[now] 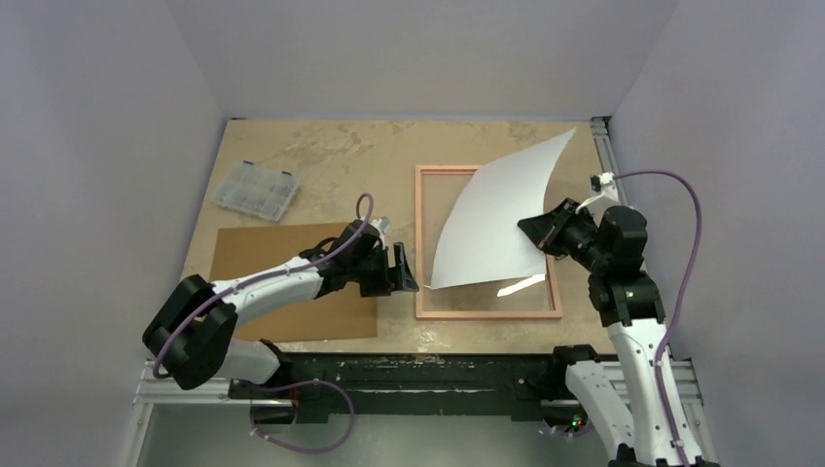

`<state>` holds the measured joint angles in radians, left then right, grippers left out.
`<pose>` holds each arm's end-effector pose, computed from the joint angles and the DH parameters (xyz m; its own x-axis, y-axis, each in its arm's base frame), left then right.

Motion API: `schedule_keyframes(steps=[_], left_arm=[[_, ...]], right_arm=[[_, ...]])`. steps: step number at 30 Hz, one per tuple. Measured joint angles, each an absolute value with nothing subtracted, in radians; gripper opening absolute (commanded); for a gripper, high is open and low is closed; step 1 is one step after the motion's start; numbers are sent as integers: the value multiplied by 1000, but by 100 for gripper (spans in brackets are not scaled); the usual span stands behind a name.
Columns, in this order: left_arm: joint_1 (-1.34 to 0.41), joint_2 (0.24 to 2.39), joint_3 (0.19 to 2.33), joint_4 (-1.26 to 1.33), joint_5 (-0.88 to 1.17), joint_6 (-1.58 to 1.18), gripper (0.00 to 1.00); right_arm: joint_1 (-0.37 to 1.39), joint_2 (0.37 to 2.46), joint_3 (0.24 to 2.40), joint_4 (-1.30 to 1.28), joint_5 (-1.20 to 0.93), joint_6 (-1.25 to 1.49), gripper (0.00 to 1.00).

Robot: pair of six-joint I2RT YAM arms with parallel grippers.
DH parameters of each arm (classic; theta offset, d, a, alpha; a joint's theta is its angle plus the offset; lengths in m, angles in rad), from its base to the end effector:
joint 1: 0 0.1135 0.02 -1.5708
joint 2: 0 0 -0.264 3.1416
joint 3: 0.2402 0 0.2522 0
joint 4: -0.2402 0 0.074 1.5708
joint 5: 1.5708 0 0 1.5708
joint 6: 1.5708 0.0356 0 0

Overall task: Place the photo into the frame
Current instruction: Pick up the photo from the photo frame, then move the photo frame to the center of the board.

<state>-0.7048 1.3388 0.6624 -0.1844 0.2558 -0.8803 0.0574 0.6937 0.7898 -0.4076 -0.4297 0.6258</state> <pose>0.1911 -0.1744 0.1816 -0.9480 -0.1728 -0.2672 0.0339 0.7801 -0.6247 0.1552 0.0238 0.3329 -0.5104 0.5041 -0.6967 -0.1839 0.7275 0.6610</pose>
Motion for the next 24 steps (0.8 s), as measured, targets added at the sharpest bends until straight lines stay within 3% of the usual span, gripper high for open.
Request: schedule_keyframes(steps=[4, 9, 24], left_arm=[[-731, 1425, 741, -197, 240, -888, 70], [-782, 1543, 881, -272, 178, -897, 55], [-854, 1710, 1006, -404, 28, -932, 14]], right_arm=[[58, 684, 905, -543, -308, 564, 0], [57, 684, 986, -636, -223, 517, 0], [58, 682, 991, -679, -235, 496, 0]])
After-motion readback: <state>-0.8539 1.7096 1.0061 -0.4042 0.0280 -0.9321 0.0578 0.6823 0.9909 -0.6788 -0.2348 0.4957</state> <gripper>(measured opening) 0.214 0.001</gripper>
